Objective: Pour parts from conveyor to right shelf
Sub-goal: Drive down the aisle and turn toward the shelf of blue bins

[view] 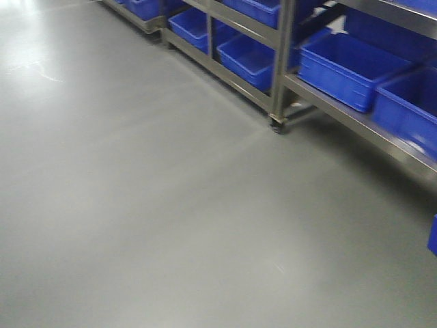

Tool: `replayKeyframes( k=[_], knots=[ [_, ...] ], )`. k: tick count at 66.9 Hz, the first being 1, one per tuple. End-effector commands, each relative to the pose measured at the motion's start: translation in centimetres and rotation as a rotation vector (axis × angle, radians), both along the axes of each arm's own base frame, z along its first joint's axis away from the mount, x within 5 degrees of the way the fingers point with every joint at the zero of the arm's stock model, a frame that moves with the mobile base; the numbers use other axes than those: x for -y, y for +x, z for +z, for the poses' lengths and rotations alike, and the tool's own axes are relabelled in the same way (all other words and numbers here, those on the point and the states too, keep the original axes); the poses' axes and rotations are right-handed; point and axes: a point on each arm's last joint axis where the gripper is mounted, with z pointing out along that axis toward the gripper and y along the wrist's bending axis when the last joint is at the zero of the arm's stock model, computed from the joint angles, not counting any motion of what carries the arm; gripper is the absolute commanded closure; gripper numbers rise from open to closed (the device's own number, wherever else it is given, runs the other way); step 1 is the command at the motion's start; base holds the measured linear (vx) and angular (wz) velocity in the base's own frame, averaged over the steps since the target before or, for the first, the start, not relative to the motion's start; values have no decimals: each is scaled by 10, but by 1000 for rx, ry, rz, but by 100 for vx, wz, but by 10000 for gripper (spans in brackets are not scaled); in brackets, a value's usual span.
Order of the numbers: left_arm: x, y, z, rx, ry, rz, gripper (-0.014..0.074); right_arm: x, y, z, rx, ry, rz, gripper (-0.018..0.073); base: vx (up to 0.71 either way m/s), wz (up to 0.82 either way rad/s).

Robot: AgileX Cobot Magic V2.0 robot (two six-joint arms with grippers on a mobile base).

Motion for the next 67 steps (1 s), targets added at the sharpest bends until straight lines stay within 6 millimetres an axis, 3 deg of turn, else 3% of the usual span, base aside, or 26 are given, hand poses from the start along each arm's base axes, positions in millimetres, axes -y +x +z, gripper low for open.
replayKeyframes(
  k=[1,67],
  knots=[
    [0,-1,14,110,-16,-6,603,2,3,15,87,-6,-16,564,76,49],
    [0,-1,14,110,-16,-6,603,2,3,14,87,-5,-16,564,77,33]
  ],
)
